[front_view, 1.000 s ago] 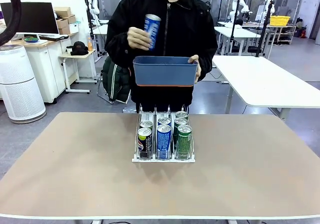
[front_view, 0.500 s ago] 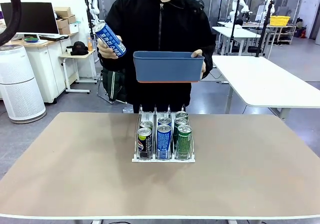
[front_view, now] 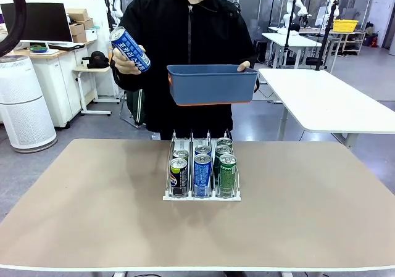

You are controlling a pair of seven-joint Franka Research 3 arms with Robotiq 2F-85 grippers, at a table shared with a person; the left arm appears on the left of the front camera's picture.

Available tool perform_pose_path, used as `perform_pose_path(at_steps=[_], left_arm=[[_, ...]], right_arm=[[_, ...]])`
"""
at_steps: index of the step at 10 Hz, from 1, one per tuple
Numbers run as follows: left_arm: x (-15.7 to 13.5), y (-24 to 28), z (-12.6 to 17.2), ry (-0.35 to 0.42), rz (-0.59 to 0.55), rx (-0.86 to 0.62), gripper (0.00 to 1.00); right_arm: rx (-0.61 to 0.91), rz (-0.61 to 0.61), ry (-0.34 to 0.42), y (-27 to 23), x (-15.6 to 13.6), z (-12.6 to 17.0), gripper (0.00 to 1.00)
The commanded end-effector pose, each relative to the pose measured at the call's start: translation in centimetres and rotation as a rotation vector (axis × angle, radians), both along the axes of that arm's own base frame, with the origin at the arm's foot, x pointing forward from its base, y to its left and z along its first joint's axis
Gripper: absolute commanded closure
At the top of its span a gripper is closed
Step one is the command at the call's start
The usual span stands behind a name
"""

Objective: Fill the beverage cans into the dispenser.
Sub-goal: Pick up the Ionic drink handed by the human.

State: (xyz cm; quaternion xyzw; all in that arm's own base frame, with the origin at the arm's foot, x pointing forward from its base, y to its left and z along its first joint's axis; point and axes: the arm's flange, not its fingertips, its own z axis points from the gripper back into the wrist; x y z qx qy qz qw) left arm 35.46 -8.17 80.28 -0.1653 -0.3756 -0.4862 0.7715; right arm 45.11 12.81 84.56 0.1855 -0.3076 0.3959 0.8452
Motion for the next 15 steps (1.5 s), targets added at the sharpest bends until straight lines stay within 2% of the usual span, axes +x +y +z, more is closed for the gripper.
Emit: perform_pose_path(at_steps=[1, 6, 7, 8, 9, 11, 14, 15], left_arm=[[0.0, 0.0, -0.1, 0.007, -0.007, -0.007, 0.0], [0.0, 0.0, 0.0, 0.0, 0.0, 0.0, 0.0], [0.7, 0.9, 0.3, 0.035, 0.018, 0.001, 0.0], [1.0, 0.7, 0.0, 0.037, 0.042, 0.031, 0.0], [1.4, -0.4, -0.7, 0.031, 0.074, 0.05, 0.0], [2.8, 0.4, -1.0, 0.018, 0.061, 0.116, 0.0], [4.0, -0.2, -1.9, 0.019, 0.05, 0.136, 0.0], [4.6, -0.3, -2.3, -0.009, 0.059, 0.168, 0.0]], right_arm=[[-0.002, 0.003, 0.003, 0.0, -0.1, 0.0, 0.0], [-0.002, 0.003, 0.003, 0.0, -0.1, 0.0, 0.0], [-0.002, 0.003, 0.003, 0.0, -0.1, 0.0, 0.0], [-0.002, 0.003, 0.003, 0.0, -0.1, 0.0, 0.0], [-0.002, 0.003, 0.003, 0.0, -0.1, 0.0, 0.0], [-0.002, 0.003, 0.003, 0.0, -0.1, 0.0, 0.0], [-0.002, 0.003, 0.003, 0.0, -0.1, 0.0, 0.0], [-0.002, 0.003, 0.003, 0.0, -0.1, 0.0, 0.0]])
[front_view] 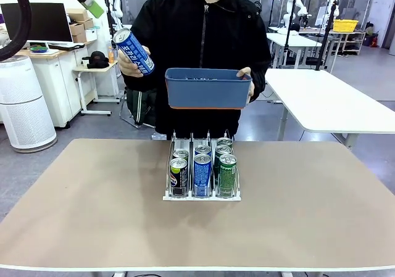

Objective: Fill the beverage cans into the dispenser.
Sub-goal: Pick up the Ionic drink handed by the human.

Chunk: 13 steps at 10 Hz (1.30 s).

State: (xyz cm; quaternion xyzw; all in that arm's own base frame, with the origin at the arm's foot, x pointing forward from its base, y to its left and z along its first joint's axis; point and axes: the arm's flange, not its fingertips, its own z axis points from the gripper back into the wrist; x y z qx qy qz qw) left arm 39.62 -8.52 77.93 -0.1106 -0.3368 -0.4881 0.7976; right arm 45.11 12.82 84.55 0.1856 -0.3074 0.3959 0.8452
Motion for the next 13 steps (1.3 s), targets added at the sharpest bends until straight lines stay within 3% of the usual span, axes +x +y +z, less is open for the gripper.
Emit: perform_pose_path(at_steps=[1, 5, 7, 13], left_arm=[[1.1, -0.4, -0.4, -0.037, 0.022, 0.052, 0.0], [3.2, -1.4, -1.5, -0.03, 0.0, 0.068, 0.0], [4.2, -1.2, -2.1, -0.076, -0.019, 0.089, 0.0], [6.9, -2.0, -3.7, -0.091, -0.034, 0.006, 0.0]], right_arm=[[-0.002, 0.002, 0.003, 0.0, -0.1, 0.0, 0.0], [-0.002, 0.002, 0.003, 0.0, -0.1, 0.0, 0.0], [-0.002, 0.002, 0.003, 0.0, -0.1, 0.0, 0.0], [-0.002, 0.002, 0.003, 0.0, -0.1, 0.0, 0.0]])
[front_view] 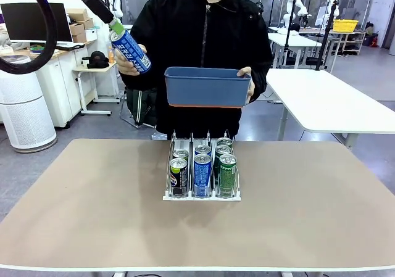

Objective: Fill the beverage cans into the dispenser.
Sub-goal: Pick up the Ionic drink handed by the human.

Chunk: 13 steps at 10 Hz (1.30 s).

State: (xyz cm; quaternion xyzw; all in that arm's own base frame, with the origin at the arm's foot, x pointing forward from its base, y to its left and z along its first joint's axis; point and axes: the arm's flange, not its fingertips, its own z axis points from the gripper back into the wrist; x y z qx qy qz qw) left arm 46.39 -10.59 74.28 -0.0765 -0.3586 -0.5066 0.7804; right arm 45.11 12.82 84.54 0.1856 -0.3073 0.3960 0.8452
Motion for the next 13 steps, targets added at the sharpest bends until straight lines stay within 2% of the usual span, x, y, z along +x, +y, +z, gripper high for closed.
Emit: perform_pose_path(at_steps=[1, 8, 13], left_arm=[[0.5, 0.1, -0.3, 0.002, -0.025, -0.048, 0.0], [1.8, -0.1, -2.9, 0.071, 0.002, -0.044, 0.0], [2.5, 0.0, -4.2, 0.094, 0.029, -0.036, 0.0]], right_arm=[[-0.002, 0.002, 0.003, 0.0, -0.1, 0.0, 0.0], [-0.002, 0.002, 0.003, 0.0, -0.1, 0.0, 0.0], [-0.002, 0.002, 0.003, 0.0, -0.1, 0.0, 0.0]])
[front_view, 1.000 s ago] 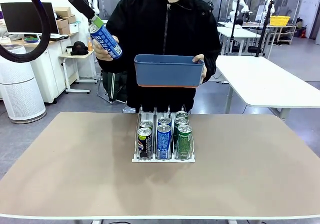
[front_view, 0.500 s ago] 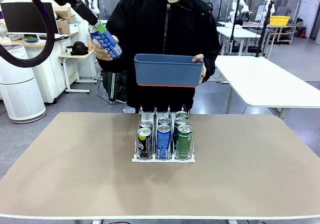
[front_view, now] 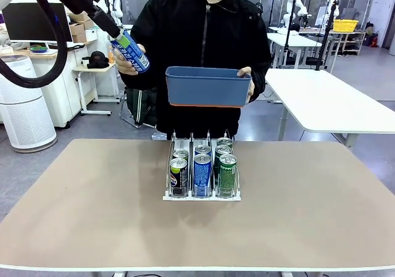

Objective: Fill the beverage cans into the dispenser.
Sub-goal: Pick up the Ionic drink handed by the human.

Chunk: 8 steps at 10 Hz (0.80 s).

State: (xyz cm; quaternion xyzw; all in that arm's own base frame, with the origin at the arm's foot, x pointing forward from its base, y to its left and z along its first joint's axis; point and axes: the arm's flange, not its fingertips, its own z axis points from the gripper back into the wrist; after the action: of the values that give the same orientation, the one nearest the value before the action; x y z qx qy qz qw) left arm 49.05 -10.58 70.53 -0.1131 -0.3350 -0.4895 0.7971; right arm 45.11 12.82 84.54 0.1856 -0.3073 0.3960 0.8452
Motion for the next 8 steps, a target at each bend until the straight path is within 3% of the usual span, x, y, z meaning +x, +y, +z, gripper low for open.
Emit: perform_pose_path(at_steps=[1, 8], left_arm=[[0.01, 0.12, -0.7, 0.012, 0.018, 0.019, 0.0], [0.61, -0.07, -1.08, 0.021, 0.006, 0.013, 0.0]], right_arm=[[-0.002, 0.002, 0.003, 0.0, -0.09, -0.01, 0.0], [-0.002, 0.002, 0.003, 0.0, -0.09, -0.01, 0.0]])
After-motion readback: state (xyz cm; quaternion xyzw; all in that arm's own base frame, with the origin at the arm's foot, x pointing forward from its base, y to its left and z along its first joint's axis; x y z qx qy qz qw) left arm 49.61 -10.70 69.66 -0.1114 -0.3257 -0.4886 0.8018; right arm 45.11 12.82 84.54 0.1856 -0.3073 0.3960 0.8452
